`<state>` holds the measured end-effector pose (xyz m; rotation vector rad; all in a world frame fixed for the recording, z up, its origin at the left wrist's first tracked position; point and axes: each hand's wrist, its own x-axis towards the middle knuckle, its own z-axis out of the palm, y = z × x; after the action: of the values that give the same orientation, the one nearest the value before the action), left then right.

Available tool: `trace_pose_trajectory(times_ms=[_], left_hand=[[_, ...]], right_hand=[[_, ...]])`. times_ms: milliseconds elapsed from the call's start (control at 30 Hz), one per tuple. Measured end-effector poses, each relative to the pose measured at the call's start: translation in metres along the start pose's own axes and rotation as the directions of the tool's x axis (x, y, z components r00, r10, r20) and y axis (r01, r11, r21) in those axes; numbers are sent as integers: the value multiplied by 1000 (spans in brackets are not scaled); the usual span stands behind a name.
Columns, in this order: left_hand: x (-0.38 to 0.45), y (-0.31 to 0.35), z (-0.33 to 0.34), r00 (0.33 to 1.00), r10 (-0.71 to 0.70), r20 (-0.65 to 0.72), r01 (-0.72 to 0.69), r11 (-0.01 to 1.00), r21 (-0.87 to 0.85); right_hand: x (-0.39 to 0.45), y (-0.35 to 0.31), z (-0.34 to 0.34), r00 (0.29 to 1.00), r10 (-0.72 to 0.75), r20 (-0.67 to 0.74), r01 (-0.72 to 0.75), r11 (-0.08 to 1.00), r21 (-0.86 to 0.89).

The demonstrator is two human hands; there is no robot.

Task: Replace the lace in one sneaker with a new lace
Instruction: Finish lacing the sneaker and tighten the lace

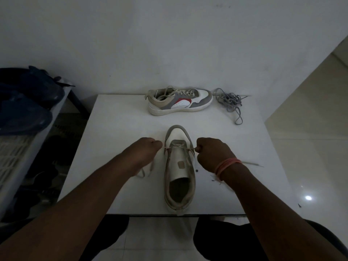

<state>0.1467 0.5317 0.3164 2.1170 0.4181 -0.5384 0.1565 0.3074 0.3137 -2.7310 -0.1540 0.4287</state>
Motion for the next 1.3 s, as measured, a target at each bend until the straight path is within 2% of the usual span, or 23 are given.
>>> trace_pose_trajectory(times_ms=[100,200,300,367,400,467,500,533,567,600,633,700,767,833,900,933,1000,1067,1133,1167,1200,1267,1300], left_hand=[[2,-4,-1,999,-37,-14,37,999,-19],[0,-3,2,999,14,-34,-11,995,101],[-2,-3,5,1000,3,-27,5,953,303],[-7,1,8,987,51,-151,16,910,415],[-11,6,11,962,155,-224,-43,899,435],[-20,17,20,857,425,-292,-304,874,380],[-26,24,24,830,487,-273,-411,864,291],[-31,30,28,857,471,-210,-451,882,136],[-37,37,30,905,418,-77,-424,902,-85],[-42,41,32,924,373,86,-330,889,-318],[-44,42,33,907,363,214,-237,859,-453],[-48,41,28,840,401,366,-196,852,-485],[-47,41,20,827,426,366,-303,887,-349],[-43,42,7,847,456,272,-410,888,-210],[-34,40,-8,891,399,218,-362,913,-190],[-30,38,-16,916,341,210,-303,933,-192],[-23,32,-32,954,197,225,-175,978,-113],[-18,23,-47,969,26,246,-25,1000,-7],[-15,17,-54,968,-93,233,102,995,-24],[-14,16,-53,965,-124,229,154,981,-118],[-13,17,-51,958,-139,251,204,945,-257],[-13,23,-40,926,-111,361,305,782,-543],[-14,27,-34,905,-75,419,354,680,-642]], right_hand=[[2,3,1,999,33,-24,-34,999,-13],[7,6,5,998,56,20,-57,998,16],[9,13,-5,962,40,269,-137,926,353],[8,17,-16,936,-17,352,-213,768,604],[9,18,-21,934,-69,351,-227,644,730],[9,11,-27,915,-260,308,-220,317,922],[9,4,-30,892,-377,248,-213,132,968],[8,-4,-32,866,-470,168,-213,-43,976],[6,-11,-34,843,-530,88,-220,-190,957],[4,-15,-35,823,-567,23,-231,-298,926],[3,-18,-36,809,-588,-22,-246,-371,896],[1,-15,-38,811,-581,-70,-249,-451,857],[6,-5,-40,872,-485,-70,-197,-477,857],[13,7,-43,958,-282,-42,-101,-472,876],[18,19,-44,1000,15,12,-5,-404,915],[20,24,-44,983,178,42,20,-333,943],[24,34,-40,901,425,83,8,-208,978],[27,37,-37,833,536,136,-57,-162,985],[31,40,-32,795,581,175,-168,-66,984],[34,41,-29,790,586,180,-254,45,966],[36,40,-25,798,579,169,-356,226,906],[33,34,-15,851,511,121,-471,641,606],[29,29,-10,873,478,90,-472,785,402]])
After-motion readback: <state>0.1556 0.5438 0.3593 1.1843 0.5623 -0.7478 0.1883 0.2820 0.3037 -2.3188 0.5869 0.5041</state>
